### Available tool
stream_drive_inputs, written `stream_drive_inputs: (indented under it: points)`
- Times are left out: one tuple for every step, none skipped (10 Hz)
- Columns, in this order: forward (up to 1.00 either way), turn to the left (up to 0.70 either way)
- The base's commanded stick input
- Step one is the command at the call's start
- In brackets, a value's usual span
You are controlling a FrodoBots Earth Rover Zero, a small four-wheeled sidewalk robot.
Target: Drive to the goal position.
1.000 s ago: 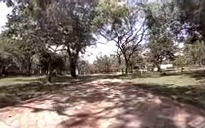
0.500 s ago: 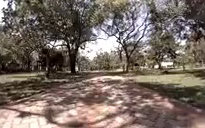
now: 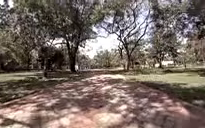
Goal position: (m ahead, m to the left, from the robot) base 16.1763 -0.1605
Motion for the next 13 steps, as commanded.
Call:
stream_drive_inputs:
  points:
    - [0.7,0.0]
    - [0.7,0.0]
    - [0.7,0.0]
    - [0.7,0.0]
    - [0.7,0.0]
    - [0.7,0.0]
    - [0.7,0.0]
    - [0.7,0.0]
    - [0.7,0.0]
    - [0.7,0.0]
    - [0.7,0.0]
    - [0.7,0.0]
    - [0.7,0.0]
